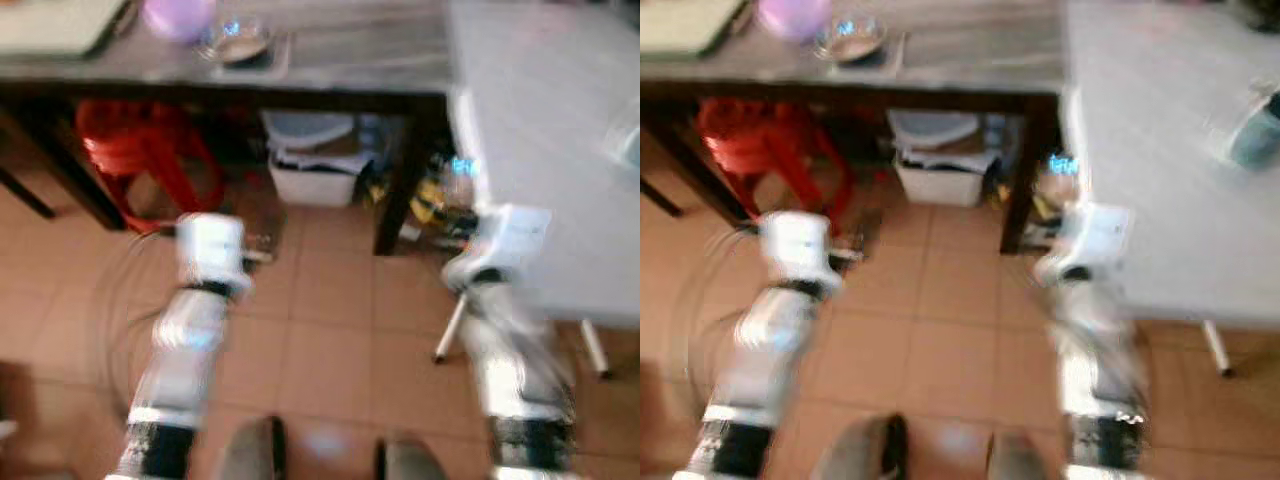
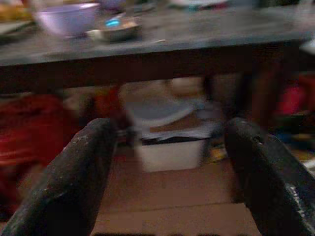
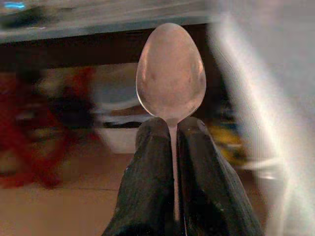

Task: Setting the table

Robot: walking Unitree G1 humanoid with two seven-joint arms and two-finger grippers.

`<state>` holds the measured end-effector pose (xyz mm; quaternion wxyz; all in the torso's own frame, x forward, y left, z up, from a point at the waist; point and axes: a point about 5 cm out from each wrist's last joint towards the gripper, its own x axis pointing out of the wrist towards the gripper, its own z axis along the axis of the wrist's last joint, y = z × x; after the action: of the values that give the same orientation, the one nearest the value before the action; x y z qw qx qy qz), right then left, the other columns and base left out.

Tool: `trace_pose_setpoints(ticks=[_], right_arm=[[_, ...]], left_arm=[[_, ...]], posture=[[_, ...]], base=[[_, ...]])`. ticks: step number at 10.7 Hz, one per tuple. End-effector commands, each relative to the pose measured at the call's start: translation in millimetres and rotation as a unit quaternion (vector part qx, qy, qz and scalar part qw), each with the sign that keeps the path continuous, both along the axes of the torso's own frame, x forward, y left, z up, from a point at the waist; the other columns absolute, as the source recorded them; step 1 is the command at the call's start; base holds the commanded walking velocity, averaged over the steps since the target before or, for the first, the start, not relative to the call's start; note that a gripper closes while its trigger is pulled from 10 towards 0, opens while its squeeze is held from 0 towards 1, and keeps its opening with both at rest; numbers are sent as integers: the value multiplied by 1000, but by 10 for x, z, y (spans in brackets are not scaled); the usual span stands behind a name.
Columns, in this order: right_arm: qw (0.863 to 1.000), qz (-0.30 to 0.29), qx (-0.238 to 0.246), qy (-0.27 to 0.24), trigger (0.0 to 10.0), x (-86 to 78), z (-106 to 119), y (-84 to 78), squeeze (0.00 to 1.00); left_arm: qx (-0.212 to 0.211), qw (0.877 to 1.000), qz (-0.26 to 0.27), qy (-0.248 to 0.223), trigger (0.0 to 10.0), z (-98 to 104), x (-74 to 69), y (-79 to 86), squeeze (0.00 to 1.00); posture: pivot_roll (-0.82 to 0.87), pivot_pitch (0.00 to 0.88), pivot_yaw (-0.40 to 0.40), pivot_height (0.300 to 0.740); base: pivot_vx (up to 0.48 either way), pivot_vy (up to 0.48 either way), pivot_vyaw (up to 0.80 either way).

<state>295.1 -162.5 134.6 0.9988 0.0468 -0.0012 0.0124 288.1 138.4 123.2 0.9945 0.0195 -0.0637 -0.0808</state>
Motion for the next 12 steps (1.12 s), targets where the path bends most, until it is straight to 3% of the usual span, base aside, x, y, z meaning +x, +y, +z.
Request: trace_pose_setpoints(ticks=[1,4,12], right_arm=[[1000,-14,-15,-12,10000,-14,39,-108,0],[1000,-7,-23,-18,10000,-13,50,-99,0],[998,-13,-35,-43,10000,19,182,-68,0]], left_arm=[[-3,1000,7,-2,10000,8,2,-28,0],[13,1000,24,-6,10000,11,25,11,0],[3,1000,16,-5,10000,-16,-20,-31,0]], posture=[[-39,163,55,740],[-42,157,52,740],[-42,154,55,740]], base=[[382,289,0],[382,289,0],[474,0,0]])
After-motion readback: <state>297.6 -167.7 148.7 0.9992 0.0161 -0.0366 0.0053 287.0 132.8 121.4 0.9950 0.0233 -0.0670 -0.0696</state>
